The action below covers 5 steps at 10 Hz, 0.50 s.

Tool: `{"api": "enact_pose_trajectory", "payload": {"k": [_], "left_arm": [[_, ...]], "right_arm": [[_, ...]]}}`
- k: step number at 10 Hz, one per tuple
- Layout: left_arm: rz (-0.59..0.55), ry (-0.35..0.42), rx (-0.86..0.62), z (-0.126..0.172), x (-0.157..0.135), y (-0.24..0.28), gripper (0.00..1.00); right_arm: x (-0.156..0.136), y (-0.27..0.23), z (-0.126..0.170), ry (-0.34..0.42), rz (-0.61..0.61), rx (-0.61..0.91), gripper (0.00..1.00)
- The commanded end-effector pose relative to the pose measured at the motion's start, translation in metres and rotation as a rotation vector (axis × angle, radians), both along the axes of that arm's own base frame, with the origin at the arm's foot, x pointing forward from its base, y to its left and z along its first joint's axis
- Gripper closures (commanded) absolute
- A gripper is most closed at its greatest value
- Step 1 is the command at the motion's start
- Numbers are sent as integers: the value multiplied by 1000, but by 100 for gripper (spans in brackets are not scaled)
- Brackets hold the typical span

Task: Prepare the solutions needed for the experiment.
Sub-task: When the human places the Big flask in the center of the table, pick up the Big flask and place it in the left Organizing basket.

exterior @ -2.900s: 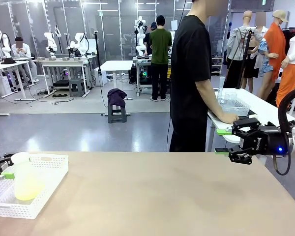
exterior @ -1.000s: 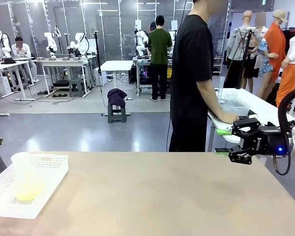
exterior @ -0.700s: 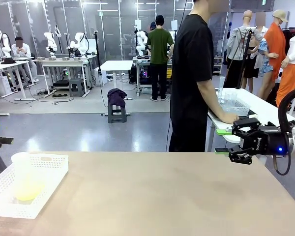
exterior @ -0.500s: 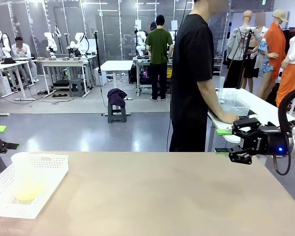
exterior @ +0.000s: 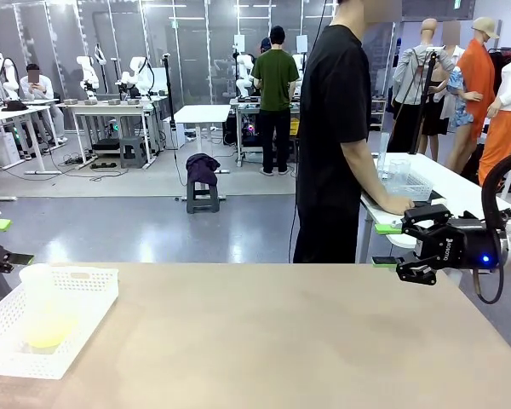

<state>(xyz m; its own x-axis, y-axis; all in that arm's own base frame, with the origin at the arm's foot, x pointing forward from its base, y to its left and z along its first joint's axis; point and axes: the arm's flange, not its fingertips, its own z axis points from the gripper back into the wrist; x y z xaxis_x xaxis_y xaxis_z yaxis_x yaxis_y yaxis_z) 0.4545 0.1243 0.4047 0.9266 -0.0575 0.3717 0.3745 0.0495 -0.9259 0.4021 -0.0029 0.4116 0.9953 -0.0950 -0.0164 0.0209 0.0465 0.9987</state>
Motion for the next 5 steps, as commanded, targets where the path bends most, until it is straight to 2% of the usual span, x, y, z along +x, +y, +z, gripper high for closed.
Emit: {"api": "enact_pose_trajectory", "payload": {"k": [1,5], "left_arm": [[14,-31,9,2,1,0,0],[14,-31,9,2,1,0,0]], "right_arm": [[0,1,1,-3,3,8,37],[0,1,1,-3,3,8,37]]}}
